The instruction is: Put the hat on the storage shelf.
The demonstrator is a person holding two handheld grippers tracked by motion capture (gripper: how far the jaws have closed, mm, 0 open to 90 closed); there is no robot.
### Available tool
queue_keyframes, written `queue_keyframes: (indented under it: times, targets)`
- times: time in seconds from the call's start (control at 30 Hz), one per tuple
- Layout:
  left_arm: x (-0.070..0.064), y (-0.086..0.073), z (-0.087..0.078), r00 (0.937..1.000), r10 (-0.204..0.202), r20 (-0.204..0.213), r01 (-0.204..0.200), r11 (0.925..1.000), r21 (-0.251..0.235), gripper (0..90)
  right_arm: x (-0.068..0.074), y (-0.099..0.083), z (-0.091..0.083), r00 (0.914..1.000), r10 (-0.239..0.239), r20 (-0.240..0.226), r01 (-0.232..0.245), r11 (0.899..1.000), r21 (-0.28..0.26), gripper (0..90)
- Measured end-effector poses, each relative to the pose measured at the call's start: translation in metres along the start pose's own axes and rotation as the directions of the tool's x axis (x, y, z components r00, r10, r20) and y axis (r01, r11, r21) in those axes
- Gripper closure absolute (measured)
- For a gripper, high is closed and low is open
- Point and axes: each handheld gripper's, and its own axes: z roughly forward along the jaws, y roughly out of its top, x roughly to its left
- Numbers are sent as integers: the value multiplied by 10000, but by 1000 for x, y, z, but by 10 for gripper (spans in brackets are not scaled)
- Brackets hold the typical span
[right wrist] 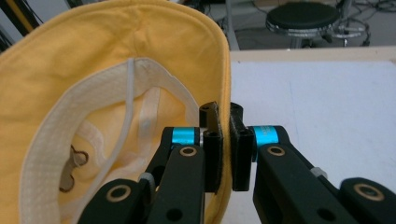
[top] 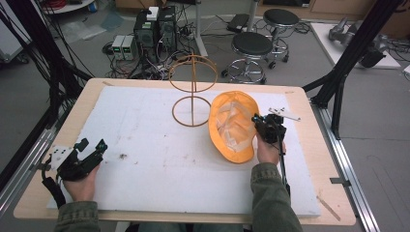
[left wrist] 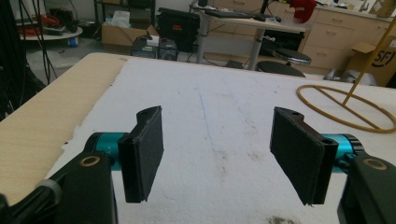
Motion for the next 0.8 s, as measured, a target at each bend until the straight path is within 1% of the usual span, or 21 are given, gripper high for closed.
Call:
queue_keyframes:
  times: [0.17,0.27,0.37,0.43,0.5,0.6,0.63,0.7,0.73,0.8]
  targets:
    - [-3,0,1,9999,130,91,-130,9999,30,351,9,2,-5,9997,-122,-223,107,9978,-659,864]
    - [-3,0,0,9997,201,128,-201,9998,34,350,14,3,-7,9993,-232,-280,199,9937,-1101,865]
    - [-2,0,-1,9996,255,99,-255,9997,13,350,15,4,-8,9994,-19,-346,-37,9870,-1609,865]
    - [-2,0,-2,9996,264,69,-264,9997,5,350,14,5,-10,9986,238,-482,-329,9795,-1986,865]
    - [-2,-1,-3,9996,264,66,-264,9996,30,351,11,7,-12,9959,438,-793,-622,9669,-2473,865]
    - [-1,-1,-3,9994,338,70,-339,9994,93,352,6,11,-15,9882,571,-1419,-1011,9401,-3256,865]
    - [-1,-1,-4,9992,388,50,-389,9992,87,353,4,12,-17,9853,688,-1563,-1212,9264,-3565,865]
    - [0,-1,-6,9989,470,12,-471,9989,84,353,0,14,-20,9812,852,-1732,-1486,9060,-3963,865]
    - [0,-1,-7,9986,529,-12,-529,9986,68,352,-3,15,-21,9809,843,-1752,-1515,8962,-4169,865]
    - [1,-1,-10,9983,580,-29,-580,9983,60,352,-8,16,-22,9771,947,-1904,-1710,8821,-4390,865]
